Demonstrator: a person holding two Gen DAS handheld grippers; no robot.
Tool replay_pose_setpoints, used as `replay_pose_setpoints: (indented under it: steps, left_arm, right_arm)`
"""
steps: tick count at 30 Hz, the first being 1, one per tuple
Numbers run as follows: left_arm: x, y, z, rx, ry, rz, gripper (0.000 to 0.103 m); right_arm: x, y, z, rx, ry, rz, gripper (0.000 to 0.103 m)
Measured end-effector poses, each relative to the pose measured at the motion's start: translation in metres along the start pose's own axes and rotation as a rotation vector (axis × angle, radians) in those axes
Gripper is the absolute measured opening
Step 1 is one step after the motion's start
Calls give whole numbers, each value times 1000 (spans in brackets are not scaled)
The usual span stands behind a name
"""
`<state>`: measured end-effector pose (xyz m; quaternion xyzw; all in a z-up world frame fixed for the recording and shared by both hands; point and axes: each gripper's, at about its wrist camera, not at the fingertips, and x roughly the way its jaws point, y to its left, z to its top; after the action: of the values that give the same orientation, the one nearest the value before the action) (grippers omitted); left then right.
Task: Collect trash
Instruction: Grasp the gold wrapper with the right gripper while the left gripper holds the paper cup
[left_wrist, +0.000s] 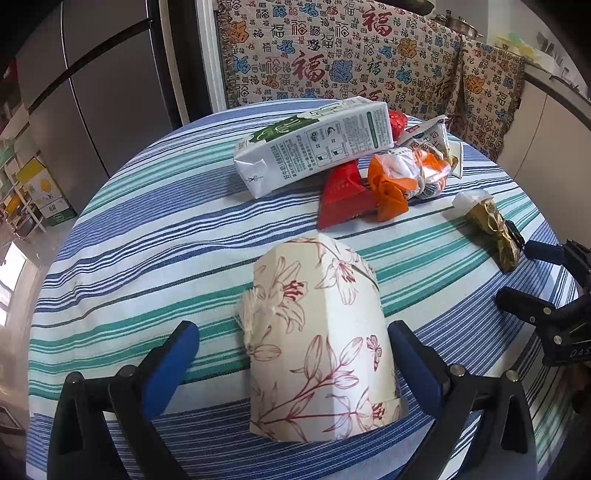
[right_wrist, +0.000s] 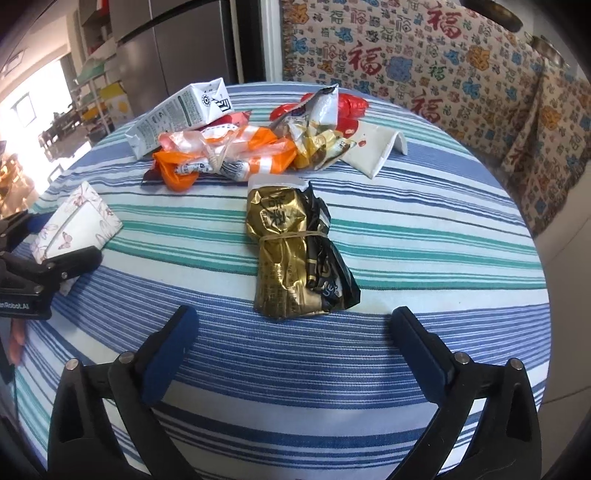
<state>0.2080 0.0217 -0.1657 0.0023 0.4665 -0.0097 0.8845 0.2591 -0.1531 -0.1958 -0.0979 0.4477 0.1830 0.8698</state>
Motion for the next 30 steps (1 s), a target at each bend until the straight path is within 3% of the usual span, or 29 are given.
replay_pose_setpoints:
  steps: [14, 17, 21, 23, 26, 27, 28, 29, 30]
  left_arm:
    - [-3, 3, -3, 33, 13, -35, 103]
    - [-12, 13, -3, 17, 1, -123, 103]
    - [-27, 17, 3, 24, -25, -196, 103]
    - [-23, 9, 6, 69, -3, -194, 103]
    - [-18, -1, 8, 125, 16, -143, 101]
    - [-18, -2, 9, 130, 19, -137, 98]
    - [-18, -2, 10, 129, 24, -138, 88]
    - [-16, -1, 12, 126, 31, -141, 74]
    - [-15, 0, 12, 122, 43, -138, 66]
  right_arm:
    - [8, -1, 13, -19, 26, 25, 102]
    - [0, -7, 13, -29, 55, 64, 92]
    - [-13, -7, 18, -65, 44, 106, 91]
    - [-12, -5, 19, -75, 50, 133, 82]
    - [-11, 0, 23, -68, 39, 145, 79]
    - [-9, 0, 25, -68, 34, 137, 79]
    - [-6, 1, 27, -66, 39, 130, 79]
    - [-2, 0, 28, -64, 53, 126, 66]
    - [2, 0, 27, -61, 74, 122, 48]
